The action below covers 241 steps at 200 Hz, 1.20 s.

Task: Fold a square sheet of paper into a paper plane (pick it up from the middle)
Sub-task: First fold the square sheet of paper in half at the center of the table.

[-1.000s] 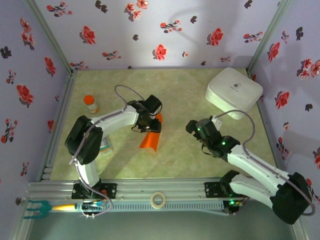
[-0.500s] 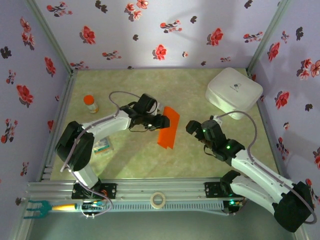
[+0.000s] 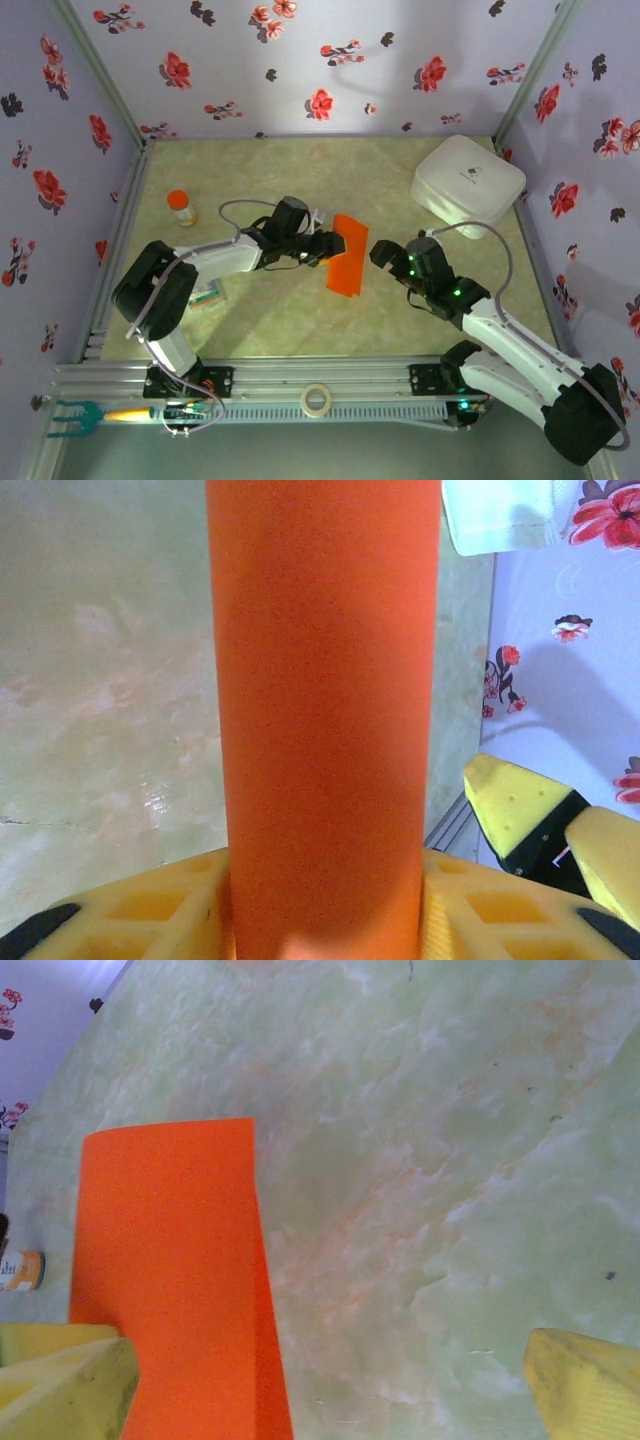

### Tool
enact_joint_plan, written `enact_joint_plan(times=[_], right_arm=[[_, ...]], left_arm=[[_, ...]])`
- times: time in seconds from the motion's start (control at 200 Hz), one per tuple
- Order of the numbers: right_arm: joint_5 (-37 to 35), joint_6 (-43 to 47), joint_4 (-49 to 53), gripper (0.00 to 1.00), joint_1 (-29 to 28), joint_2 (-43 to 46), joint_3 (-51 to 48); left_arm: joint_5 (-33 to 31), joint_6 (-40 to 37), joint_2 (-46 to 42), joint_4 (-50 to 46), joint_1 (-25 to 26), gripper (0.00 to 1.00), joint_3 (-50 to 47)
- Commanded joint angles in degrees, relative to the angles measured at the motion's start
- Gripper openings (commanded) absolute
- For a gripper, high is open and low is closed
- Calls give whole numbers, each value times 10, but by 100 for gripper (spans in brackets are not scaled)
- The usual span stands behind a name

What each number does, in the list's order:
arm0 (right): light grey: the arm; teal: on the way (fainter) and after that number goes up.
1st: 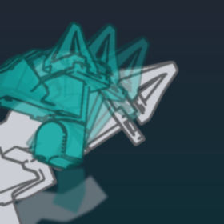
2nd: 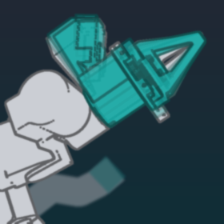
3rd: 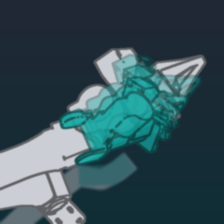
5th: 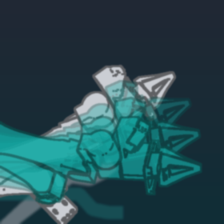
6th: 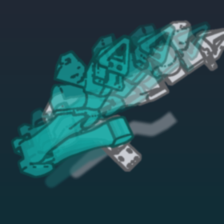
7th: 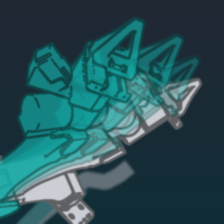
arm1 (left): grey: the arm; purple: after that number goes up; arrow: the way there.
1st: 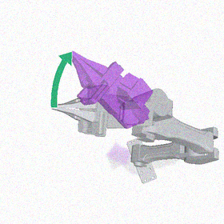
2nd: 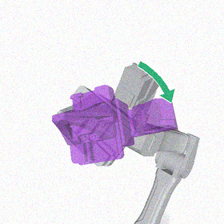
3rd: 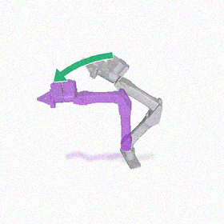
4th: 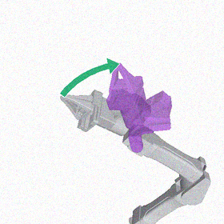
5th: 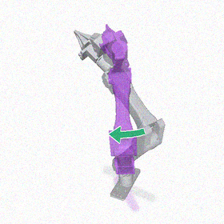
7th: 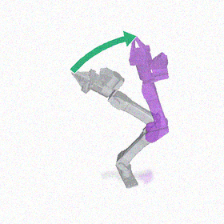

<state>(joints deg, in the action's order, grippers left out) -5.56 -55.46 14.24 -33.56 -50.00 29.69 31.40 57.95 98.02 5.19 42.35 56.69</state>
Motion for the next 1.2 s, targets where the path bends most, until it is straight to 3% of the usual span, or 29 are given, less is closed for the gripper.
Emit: enact_joint_plan(times=[0.0, 0.3, 0.495, 0.85, 1.2], right_arm=[[22, 4, -27, 99, 4, -14, -10], [49, 6, -37, 99, 4, -55, 5], [81, 4, -69, 94, 4, -81, -1], [106, 6, -84, 92, 4, -119, 5], [120, 6, -88, 91, 4, -139, 11]], left_arm=[[13, 24, 24, 38, -3, 45, -17], [13, 25, 49, 47, -5, 45, -30], [9, 25, 65, 45, -5, 45, -36], [-34, 20, 63, 17, -5, 46, -44], [-84, -28, 42, -70, 0, 55, -20]])
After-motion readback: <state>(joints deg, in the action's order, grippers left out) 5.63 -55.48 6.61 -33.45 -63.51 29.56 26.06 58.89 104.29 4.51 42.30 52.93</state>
